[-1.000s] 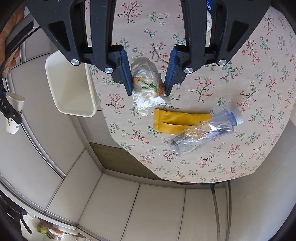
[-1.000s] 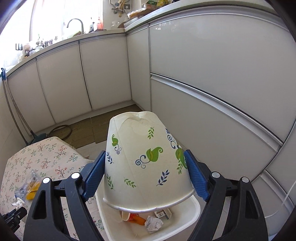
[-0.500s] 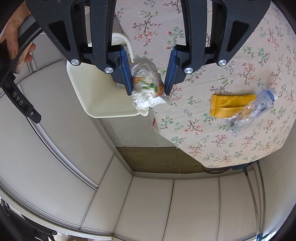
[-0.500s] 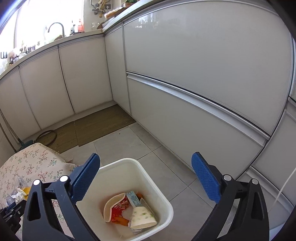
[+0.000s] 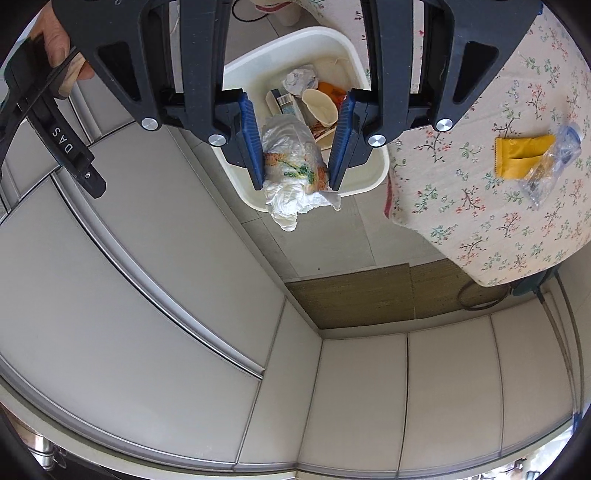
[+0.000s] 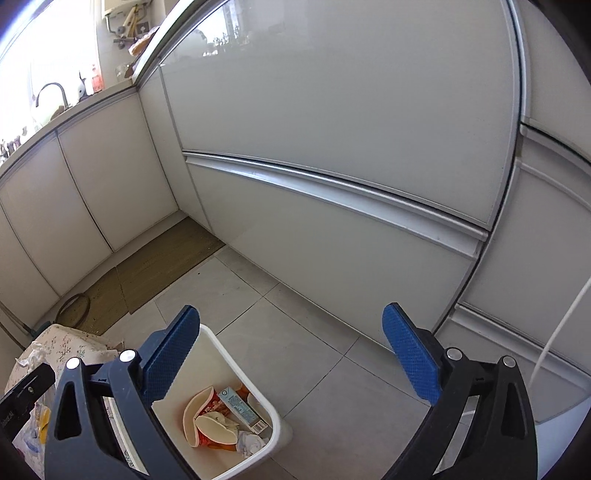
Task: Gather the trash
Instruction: 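Carry both items to the white bin and open the right gripper over it, then drop the tissue bundle into the white bin by opening the left gripper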
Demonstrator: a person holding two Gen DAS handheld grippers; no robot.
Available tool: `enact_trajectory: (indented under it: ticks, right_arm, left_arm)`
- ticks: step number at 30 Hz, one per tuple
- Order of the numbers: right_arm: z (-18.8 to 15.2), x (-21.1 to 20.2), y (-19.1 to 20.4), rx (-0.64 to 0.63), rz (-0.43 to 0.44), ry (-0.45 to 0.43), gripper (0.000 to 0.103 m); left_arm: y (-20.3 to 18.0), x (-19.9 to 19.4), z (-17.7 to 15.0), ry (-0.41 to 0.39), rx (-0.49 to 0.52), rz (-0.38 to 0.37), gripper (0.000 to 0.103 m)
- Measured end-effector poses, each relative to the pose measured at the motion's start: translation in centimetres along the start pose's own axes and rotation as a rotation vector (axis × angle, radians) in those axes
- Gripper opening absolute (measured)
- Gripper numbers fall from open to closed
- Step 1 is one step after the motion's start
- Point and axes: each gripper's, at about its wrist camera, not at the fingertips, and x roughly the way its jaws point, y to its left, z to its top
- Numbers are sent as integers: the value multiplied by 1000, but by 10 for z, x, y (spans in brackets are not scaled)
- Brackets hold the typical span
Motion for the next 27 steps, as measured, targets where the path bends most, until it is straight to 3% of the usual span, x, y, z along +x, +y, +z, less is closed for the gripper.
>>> enact_trajectory:
  ticks: [7, 13, 18, 27]
  right_arm:
    - [3, 1, -15, 17, -18, -3, 96]
    - [3, 2, -10, 0, -5, 5, 96]
    - [1, 0, -3, -18, 10, 12, 96]
    - [-11, -13, 26, -110, 66, 10, 96]
  left_arm:
    - [-23, 24, 0, 59, 16, -31, 35]
    - [-29, 33, -2, 78, 16, -13, 40]
    - [-28, 26, -8, 65, 21, 18, 63]
    - [8, 9, -30, 39, -40, 118, 76]
